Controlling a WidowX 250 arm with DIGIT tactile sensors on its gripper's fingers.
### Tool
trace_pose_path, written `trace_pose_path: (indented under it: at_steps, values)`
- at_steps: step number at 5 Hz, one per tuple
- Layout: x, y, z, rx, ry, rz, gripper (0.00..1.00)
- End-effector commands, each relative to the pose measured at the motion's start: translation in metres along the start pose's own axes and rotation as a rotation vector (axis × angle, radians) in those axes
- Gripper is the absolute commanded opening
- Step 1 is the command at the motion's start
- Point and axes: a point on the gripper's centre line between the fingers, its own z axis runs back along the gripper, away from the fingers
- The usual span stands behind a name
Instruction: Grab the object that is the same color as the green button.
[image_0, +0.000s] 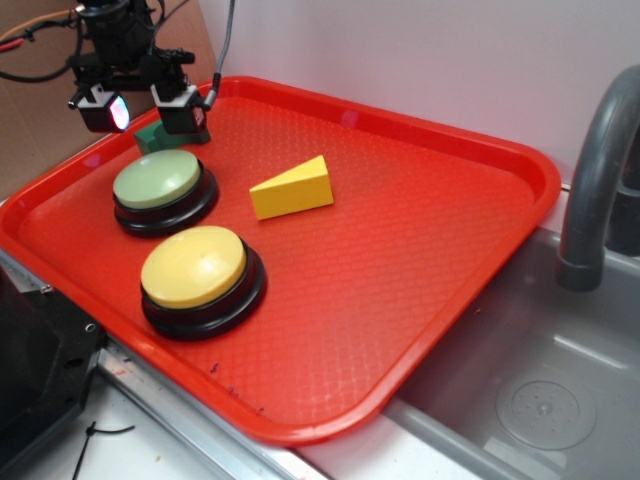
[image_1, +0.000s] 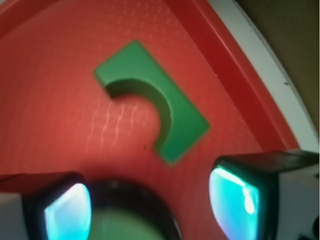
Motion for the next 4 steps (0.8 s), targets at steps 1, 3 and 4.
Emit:
trace_pose_path:
  at_steps: [1, 3, 4]
  values:
    - [0.023, 0.011, -0.009, 0.02, -0.047, 0.067, 1.0]
    - [0.031, 0.011, -0.032, 0.034, -0.041, 0.093, 0.87]
    - [0.028, 0.01, -0.035, 0.027, -0.024, 0.101, 0.0]
